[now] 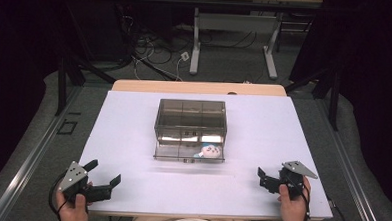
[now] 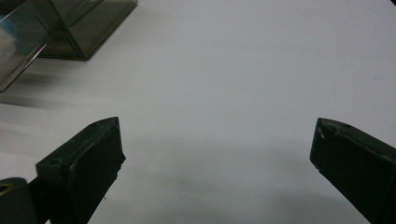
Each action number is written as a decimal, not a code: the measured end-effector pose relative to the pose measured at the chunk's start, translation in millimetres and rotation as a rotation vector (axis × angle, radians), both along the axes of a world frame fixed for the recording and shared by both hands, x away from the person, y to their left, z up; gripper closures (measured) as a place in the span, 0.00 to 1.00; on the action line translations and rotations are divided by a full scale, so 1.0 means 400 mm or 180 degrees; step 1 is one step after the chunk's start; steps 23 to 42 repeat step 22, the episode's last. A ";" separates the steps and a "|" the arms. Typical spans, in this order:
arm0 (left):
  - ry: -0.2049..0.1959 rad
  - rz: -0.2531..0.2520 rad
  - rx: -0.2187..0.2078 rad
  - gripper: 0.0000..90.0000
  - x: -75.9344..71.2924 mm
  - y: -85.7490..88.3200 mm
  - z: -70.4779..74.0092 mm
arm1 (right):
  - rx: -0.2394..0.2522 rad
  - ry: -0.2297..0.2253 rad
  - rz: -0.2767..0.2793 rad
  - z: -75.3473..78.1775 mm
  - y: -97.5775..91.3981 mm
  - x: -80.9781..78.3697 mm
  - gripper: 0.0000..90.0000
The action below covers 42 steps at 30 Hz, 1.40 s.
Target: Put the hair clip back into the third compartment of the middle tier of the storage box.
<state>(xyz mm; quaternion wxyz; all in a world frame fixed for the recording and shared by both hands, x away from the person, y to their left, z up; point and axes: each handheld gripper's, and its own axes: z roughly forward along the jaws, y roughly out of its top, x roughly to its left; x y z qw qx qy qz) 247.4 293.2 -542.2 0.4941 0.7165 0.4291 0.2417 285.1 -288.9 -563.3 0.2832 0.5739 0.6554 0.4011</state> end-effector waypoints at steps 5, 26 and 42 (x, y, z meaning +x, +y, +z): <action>-0.0007 -0.0003 0.0013 0.00 0.000 0.001 0.000 | 0.0010 0.0008 -0.0002 -0.001 0.002 0.000 0.02; 0.0010 0.0062 0.0020 0.00 0.004 -0.002 -0.001 | 0.0030 0.0028 -0.0006 -0.002 -0.007 0.005 0.02; 0.0010 0.0062 0.0020 0.00 0.004 -0.002 -0.001 | 0.0030 0.0028 -0.0006 -0.002 -0.007 0.005 0.02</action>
